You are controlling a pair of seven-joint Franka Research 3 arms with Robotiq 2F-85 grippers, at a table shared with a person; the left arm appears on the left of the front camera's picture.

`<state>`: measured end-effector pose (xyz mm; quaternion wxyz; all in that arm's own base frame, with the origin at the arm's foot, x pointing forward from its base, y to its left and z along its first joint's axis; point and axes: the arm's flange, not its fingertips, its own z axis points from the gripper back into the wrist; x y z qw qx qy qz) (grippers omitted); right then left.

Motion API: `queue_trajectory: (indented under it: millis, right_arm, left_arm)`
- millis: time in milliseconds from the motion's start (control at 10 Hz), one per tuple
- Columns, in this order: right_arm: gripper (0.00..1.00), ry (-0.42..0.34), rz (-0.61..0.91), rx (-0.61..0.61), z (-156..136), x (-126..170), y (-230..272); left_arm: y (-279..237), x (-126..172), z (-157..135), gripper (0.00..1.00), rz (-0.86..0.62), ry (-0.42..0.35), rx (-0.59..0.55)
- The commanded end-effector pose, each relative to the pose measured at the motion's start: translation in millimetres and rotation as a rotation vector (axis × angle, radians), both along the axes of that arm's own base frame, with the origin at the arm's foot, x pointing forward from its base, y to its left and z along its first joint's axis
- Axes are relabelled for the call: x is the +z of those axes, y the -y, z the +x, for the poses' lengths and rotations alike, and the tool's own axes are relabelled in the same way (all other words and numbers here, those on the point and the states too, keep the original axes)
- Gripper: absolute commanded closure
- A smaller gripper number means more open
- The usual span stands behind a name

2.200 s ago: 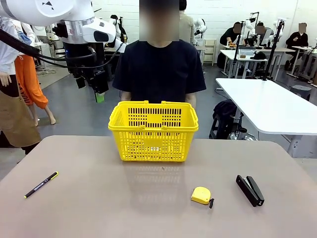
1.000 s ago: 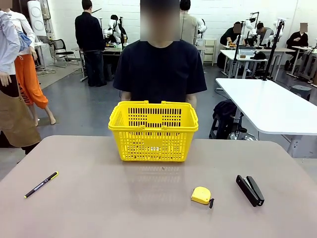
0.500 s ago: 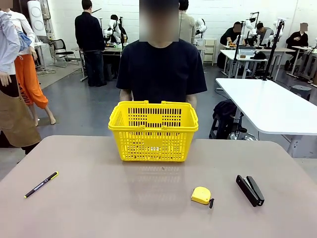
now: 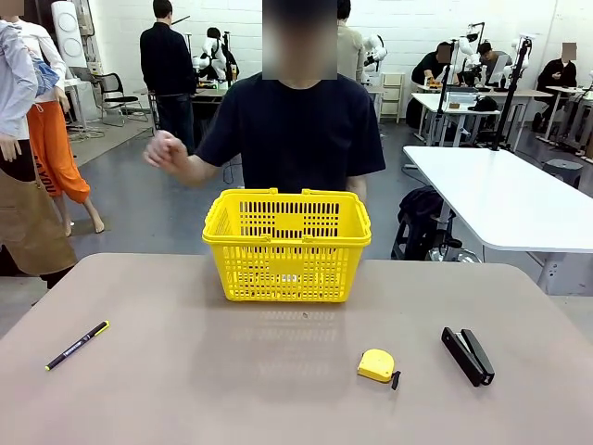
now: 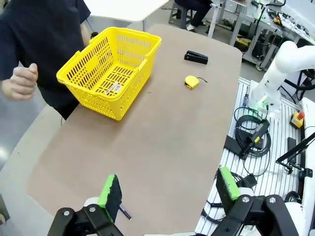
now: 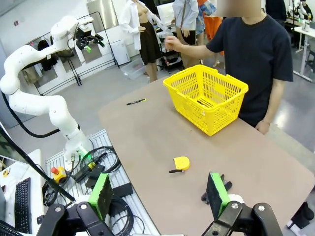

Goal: Place the items the person wants into the basket.
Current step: Pick up the item the person points to and place it in the Market Basket.

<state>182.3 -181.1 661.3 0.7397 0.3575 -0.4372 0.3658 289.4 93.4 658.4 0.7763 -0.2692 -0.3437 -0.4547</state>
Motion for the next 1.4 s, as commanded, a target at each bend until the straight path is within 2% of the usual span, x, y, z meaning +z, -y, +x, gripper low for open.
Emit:
queue_trajectory:
  millis: [0, 1300]
  right_arm:
    - [0.0, 0.021, 0.018, 0.015, 1.6, 2.1, -0.4]
    - [0.0, 0.021, 0.018, 0.015, 1.6, 2.1, -0.4]
  left_arm:
    - [1.5, 0.2, 1.9, 0.0, 0.002, -0.001, -0.005]
    - [-0.1, -0.9, 1.6, 0.0, 0.0, -0.004, 0.0]
